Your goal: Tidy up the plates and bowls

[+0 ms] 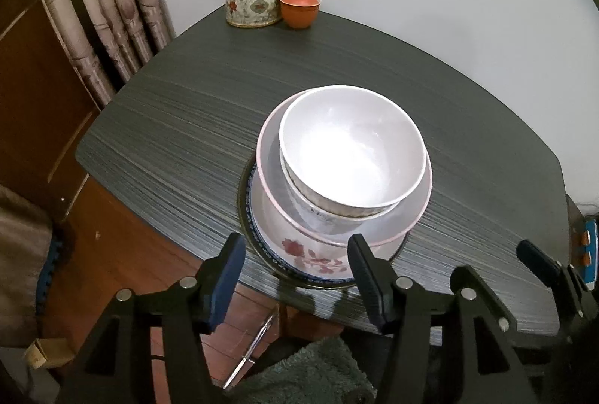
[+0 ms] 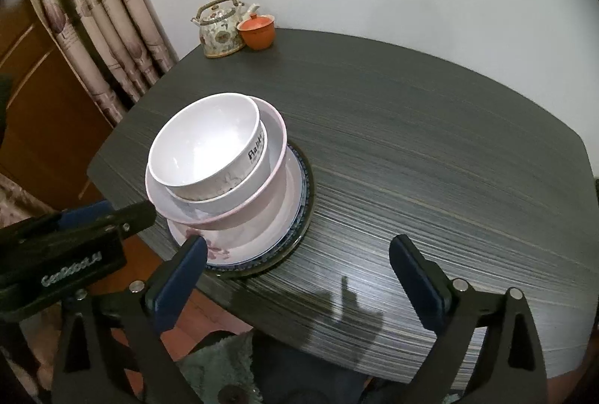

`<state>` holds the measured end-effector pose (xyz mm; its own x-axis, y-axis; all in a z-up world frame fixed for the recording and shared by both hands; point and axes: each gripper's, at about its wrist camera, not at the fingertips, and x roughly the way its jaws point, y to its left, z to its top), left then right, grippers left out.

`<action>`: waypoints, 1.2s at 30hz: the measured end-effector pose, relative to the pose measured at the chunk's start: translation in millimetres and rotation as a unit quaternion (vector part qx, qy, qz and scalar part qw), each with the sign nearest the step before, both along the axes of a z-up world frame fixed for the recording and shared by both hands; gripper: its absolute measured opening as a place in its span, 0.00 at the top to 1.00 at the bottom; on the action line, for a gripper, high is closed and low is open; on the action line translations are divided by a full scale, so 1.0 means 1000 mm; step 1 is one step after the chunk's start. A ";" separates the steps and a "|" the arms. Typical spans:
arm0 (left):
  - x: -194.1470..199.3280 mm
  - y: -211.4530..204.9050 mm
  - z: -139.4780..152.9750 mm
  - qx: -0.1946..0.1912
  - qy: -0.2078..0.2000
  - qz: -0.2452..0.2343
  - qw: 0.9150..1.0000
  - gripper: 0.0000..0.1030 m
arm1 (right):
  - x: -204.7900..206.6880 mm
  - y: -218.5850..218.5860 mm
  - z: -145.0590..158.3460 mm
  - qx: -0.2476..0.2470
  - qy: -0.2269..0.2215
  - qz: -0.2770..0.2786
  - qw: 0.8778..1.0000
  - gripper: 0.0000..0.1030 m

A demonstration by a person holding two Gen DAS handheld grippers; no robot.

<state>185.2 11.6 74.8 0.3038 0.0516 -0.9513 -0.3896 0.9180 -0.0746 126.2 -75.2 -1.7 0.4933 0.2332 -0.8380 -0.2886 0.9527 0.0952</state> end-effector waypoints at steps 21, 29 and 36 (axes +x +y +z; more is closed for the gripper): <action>-0.004 -0.007 0.003 0.031 0.001 -0.001 1.000 0.43 | -0.015 -0.001 -0.003 0.000 0.011 0.008 1.000 0.02; -0.004 -0.007 0.003 0.035 0.002 -0.003 0.999 0.43 | -0.015 0.002 -0.007 -0.004 0.017 0.013 1.000 0.02; -0.005 -0.007 0.004 0.033 0.000 -0.005 0.999 0.43 | -0.015 0.003 -0.008 -0.005 0.020 0.014 1.000 0.02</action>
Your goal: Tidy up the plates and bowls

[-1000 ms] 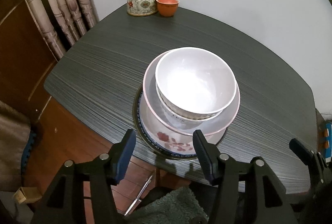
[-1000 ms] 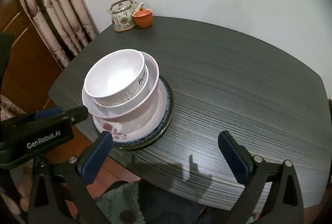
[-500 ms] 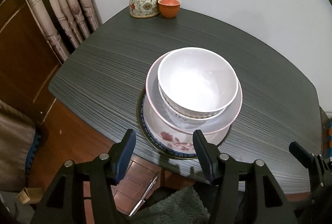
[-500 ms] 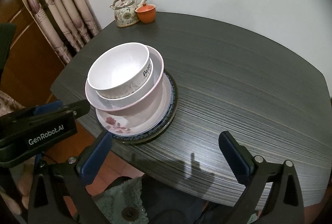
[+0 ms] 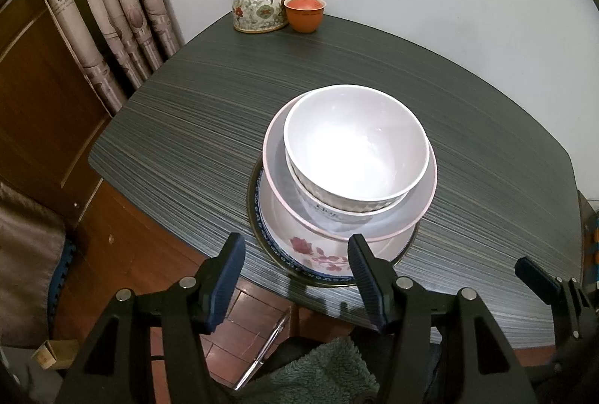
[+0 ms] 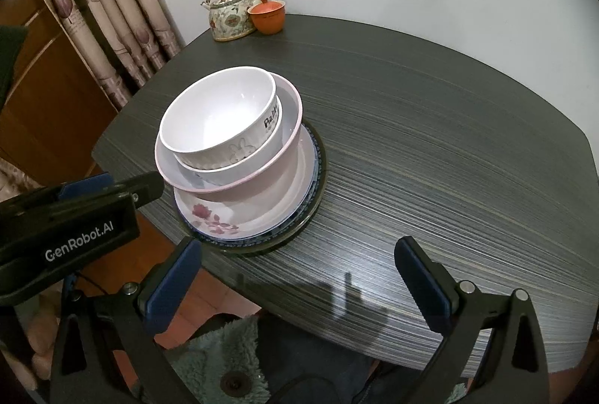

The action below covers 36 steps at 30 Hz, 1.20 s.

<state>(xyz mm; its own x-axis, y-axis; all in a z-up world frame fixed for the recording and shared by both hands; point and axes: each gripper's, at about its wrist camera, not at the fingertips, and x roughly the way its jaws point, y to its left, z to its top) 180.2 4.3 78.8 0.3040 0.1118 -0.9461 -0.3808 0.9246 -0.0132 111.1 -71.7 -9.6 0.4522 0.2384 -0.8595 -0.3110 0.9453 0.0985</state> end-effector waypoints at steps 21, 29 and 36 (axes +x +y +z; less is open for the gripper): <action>0.002 0.003 -0.006 -0.009 0.002 -0.008 1.000 0.43 | -0.004 0.007 -0.003 -0.001 0.005 0.005 1.000 0.02; 0.002 0.004 -0.007 -0.008 0.002 -0.008 1.000 0.43 | -0.003 0.007 -0.007 0.001 0.012 0.004 1.000 0.02; 0.000 0.005 -0.007 -0.008 0.001 -0.009 1.000 0.43 | -0.002 0.007 -0.007 0.002 0.014 0.005 1.000 0.02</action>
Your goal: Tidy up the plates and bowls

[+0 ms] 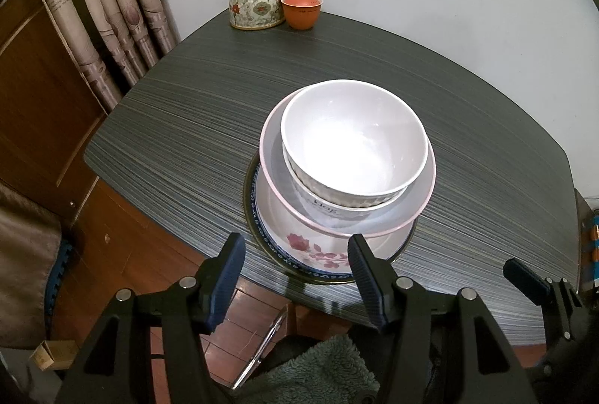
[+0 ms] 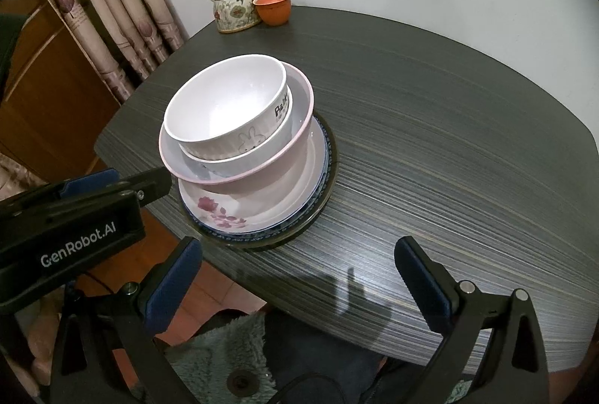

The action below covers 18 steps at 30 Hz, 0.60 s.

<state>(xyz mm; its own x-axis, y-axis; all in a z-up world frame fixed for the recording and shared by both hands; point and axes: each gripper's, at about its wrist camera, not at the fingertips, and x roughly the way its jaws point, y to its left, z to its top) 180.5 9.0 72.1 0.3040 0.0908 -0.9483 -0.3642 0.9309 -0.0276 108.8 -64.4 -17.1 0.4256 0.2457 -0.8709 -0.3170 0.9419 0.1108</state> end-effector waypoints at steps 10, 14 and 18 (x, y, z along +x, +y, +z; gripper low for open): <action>0.000 0.000 -0.001 -0.001 0.000 -0.004 1.000 0.43 | 0.000 0.002 -0.003 0.000 0.005 0.000 1.000 0.02; -0.001 0.000 0.001 -0.005 -0.005 -0.010 1.000 0.43 | -0.001 0.003 -0.004 -0.001 0.005 0.000 1.000 0.02; -0.001 0.001 0.001 -0.011 -0.008 -0.014 1.000 0.43 | -0.001 0.003 -0.005 -0.001 0.007 0.000 1.000 0.02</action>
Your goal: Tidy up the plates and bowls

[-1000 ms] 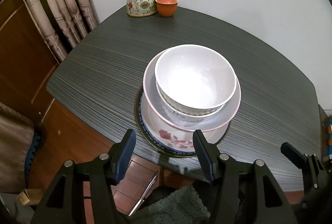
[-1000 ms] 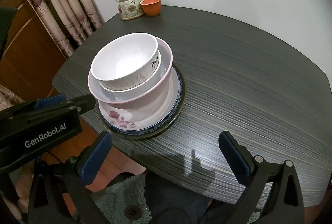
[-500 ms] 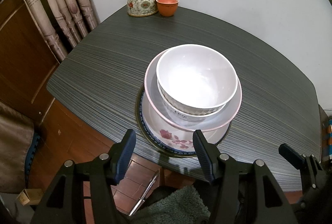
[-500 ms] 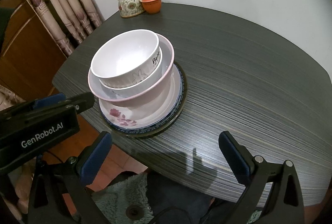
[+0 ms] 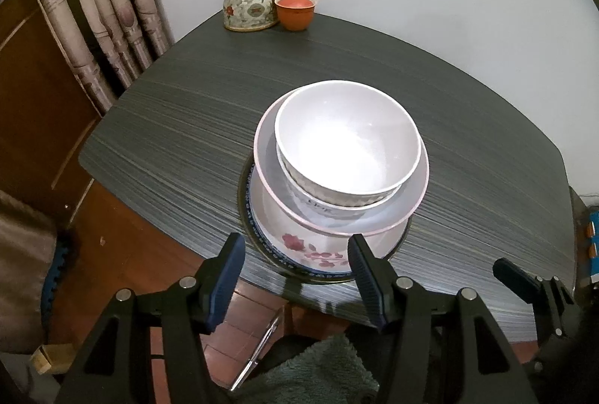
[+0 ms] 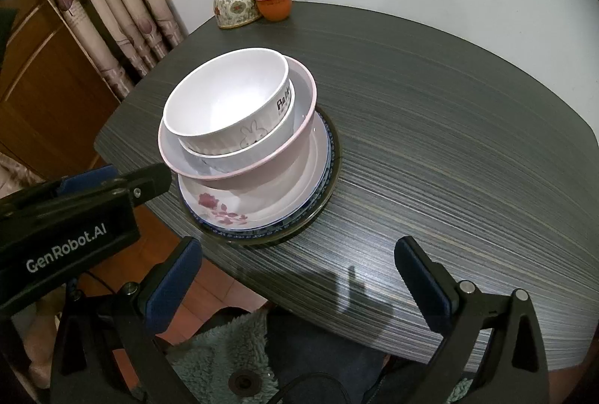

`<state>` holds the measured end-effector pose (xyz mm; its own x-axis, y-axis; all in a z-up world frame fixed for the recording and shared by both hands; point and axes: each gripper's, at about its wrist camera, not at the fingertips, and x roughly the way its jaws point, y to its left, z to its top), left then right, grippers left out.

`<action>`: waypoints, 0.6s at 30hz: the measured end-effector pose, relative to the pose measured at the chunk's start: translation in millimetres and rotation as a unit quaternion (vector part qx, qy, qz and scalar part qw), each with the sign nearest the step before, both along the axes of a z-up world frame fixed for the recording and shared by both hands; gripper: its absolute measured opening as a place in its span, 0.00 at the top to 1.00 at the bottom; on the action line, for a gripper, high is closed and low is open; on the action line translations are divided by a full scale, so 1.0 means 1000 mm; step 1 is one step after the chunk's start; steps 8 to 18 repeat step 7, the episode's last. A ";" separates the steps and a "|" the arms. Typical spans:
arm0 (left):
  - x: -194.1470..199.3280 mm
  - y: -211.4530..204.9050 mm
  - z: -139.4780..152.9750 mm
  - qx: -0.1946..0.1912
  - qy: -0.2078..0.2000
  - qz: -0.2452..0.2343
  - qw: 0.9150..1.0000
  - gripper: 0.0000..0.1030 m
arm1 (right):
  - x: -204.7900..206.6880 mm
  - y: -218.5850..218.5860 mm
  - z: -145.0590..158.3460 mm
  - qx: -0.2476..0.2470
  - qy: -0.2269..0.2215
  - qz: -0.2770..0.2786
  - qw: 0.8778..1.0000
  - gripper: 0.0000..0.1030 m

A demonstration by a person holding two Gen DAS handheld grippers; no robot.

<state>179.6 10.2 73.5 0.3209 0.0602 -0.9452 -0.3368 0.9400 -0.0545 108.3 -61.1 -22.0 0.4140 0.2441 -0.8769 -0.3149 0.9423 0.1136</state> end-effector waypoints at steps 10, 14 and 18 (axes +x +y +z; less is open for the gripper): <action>-0.001 0.002 -0.002 -0.005 0.003 -0.002 1.000 0.43 | -0.001 0.002 -0.002 -0.001 0.001 0.002 1.000 0.02; -0.001 0.002 -0.002 -0.005 0.003 -0.002 1.000 0.43 | -0.001 0.002 -0.002 -0.001 0.001 0.002 1.000 0.02; -0.001 0.002 -0.002 -0.005 0.003 -0.002 1.000 0.43 | -0.001 0.002 -0.002 -0.001 0.001 0.002 1.000 0.02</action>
